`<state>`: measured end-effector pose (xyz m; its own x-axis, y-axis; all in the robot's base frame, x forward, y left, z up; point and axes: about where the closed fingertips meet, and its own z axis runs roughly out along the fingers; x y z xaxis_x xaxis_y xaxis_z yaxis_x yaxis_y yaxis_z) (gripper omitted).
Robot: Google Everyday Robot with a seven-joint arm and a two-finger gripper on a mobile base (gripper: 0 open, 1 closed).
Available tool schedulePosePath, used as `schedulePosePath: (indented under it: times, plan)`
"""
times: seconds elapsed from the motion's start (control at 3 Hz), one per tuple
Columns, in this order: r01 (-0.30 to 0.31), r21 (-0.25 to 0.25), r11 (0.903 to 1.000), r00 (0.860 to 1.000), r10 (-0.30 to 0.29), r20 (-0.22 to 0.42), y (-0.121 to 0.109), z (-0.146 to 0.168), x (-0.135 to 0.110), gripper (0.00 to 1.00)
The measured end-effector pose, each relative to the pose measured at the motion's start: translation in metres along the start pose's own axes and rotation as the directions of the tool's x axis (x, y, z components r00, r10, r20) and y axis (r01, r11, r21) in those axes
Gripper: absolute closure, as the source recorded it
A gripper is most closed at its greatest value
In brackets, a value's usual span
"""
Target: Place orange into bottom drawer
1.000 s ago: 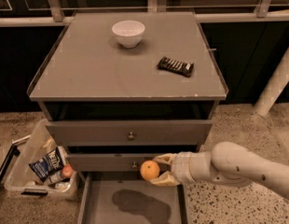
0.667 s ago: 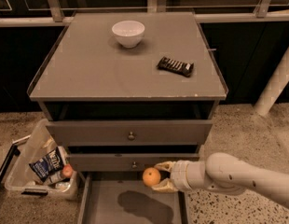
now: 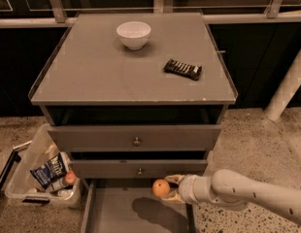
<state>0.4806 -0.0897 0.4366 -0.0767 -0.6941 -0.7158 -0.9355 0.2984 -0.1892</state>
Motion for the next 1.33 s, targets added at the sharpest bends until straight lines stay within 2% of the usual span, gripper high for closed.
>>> schedulePosePath:
  times: [0.33,0.67,1.0,1.33]
  plan:
    - [0.000,0.000,1.0000,1.000,0.000,0.000,0.000,0.000,0.000,1.00]
    - [-0.009,-0.009,0.9999,1.000,0.009,0.007,0.004,0.013,0.006,1.00]
    - [-0.020,-0.020,0.9996,0.999,0.021,0.035,0.006,0.038,0.022,1.00]
    - [-0.052,-0.020,0.9985,0.996,0.053,0.078,0.013,0.077,0.055,1.00]
